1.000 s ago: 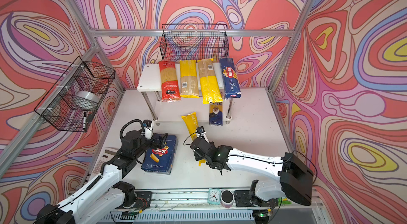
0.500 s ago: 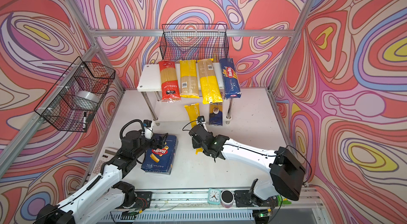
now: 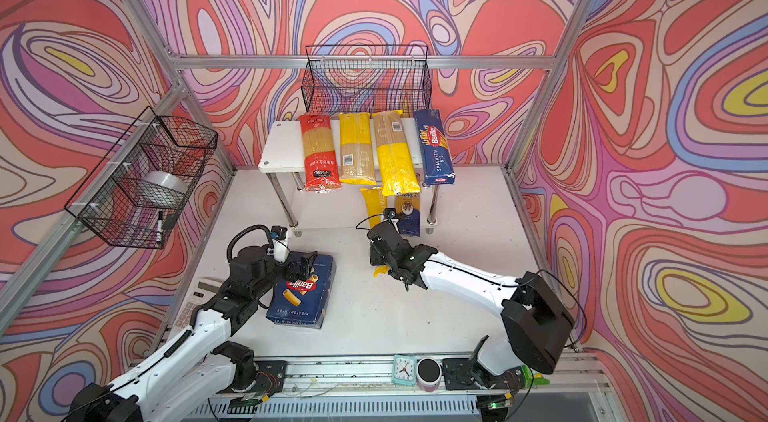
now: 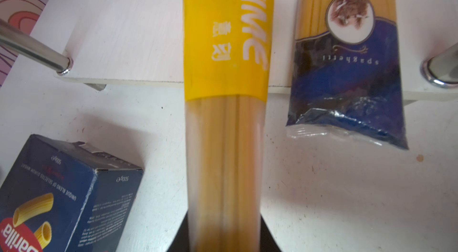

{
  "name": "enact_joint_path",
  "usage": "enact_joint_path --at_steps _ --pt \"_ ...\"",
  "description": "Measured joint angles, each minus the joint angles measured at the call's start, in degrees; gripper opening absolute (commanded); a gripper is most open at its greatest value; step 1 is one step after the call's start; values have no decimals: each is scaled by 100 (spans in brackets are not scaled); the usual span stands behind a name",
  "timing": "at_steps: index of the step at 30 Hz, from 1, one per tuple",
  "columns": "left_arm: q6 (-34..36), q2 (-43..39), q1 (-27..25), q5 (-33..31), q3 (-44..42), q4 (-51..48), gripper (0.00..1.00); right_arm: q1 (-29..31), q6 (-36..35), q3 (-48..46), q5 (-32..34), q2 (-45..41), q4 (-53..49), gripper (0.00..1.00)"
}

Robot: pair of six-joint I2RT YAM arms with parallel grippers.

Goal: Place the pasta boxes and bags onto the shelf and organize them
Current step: 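Carry the upright PASTATIME bag to the shelf front beside the ankara bag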

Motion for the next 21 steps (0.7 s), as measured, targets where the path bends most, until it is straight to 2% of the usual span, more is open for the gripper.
enact_joint_path --at_steps 9,21 --pt "0 7 0 2 0 0 100 -157 -120 367 -111 684 142 0" --pt "0 4 0 4 0 0 100 -476 -197 732 -140 1169 297 0"
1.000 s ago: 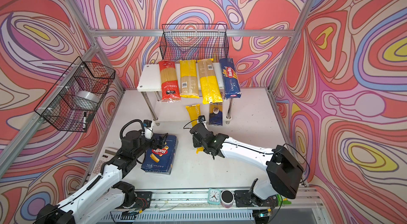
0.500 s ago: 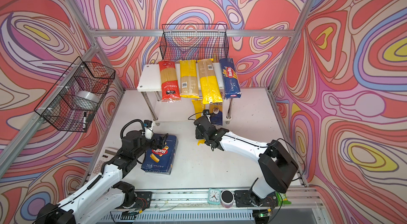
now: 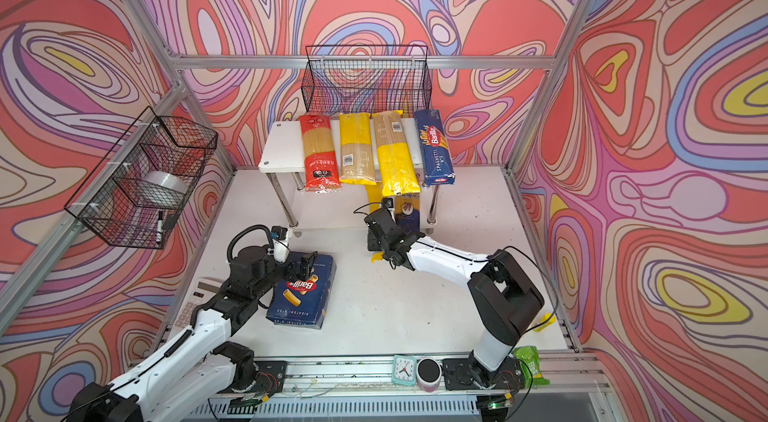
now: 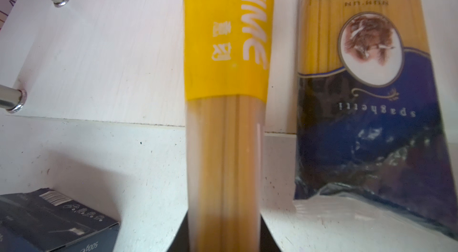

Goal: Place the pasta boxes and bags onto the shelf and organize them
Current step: 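Carry the upright PASTATIME bag to the shelf front beside the ankara bag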

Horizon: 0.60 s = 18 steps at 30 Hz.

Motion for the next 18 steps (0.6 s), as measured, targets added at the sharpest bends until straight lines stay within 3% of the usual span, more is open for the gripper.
enact_joint_path --at_steps 18 --pt "0 24 0 15 0 0 100 -271 0 299 -203 437 245 0"
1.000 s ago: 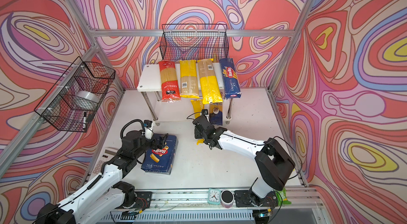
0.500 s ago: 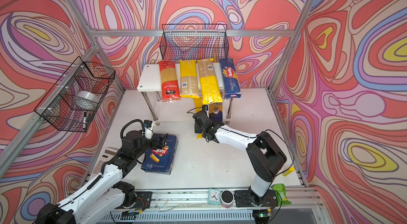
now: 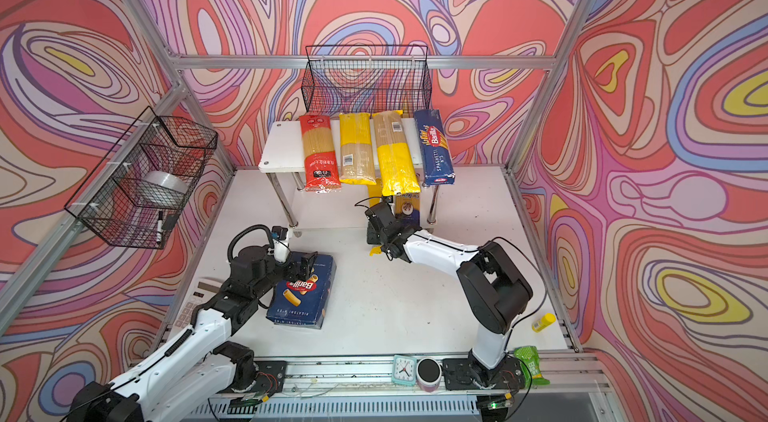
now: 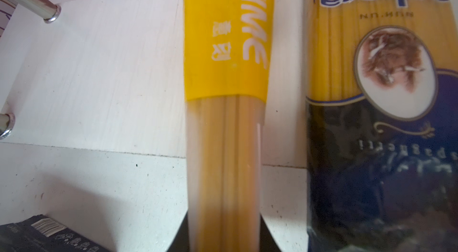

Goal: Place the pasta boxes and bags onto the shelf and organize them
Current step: 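Carry the upright PASTATIME bag to the shelf front beside the ankara bag, then open the right gripper, leaving the PASTATIME bag leaning against the shelf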

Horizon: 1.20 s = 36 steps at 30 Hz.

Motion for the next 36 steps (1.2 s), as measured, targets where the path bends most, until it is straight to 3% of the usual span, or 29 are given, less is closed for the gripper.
enact_joint_path --at_steps 9,13,19,28,36 --pt "0 2 0 2 0 -2 100 -55 -2 90 -2 149 177 2" --pt "0 2 0 2 0 -2 100 -85 -2 96 -2 179 251 24" --pt "-2 0 0 0 0 -2 100 -107 -50 96 28 179 315 40" --pt "0 2 0 2 0 -2 100 -116 -166 87 72 -249 308 48" --pt "0 2 0 0 0 -2 100 -116 -271 -179 83 -933 254 47"
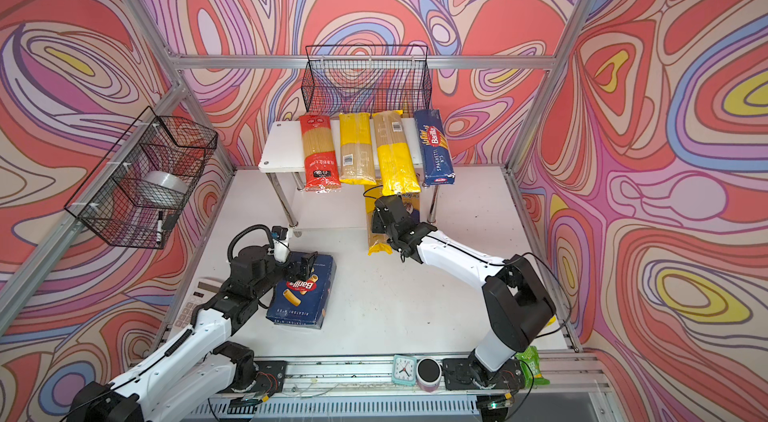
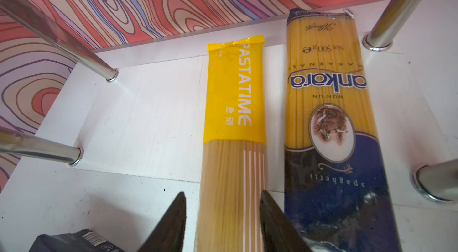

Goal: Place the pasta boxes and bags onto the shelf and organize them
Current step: 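Open the right gripper, leaving the PASTATIME bag leaning against the shelf, then draw the open right gripper back from the shelf toward the table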

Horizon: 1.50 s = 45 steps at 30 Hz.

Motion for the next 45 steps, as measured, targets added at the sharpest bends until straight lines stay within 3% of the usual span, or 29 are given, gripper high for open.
enact_joint_path --at_steps 12,20,30,45 --pt "0 0 0 0 0 2 100 7 37 -1449 -885 -1478 -348 29" --pt "-2 -4 0 -2 0 2 100 15 26 -2240 -1731 -2341 -553 26" --pt "-2 -61 0 -44 0 0 100 177 9 -2433 -2653 -1784 -120 26" --pt "-4 -92 0 -76 0 -39 100 553 -61 -1917 -2828 -402 584 26"
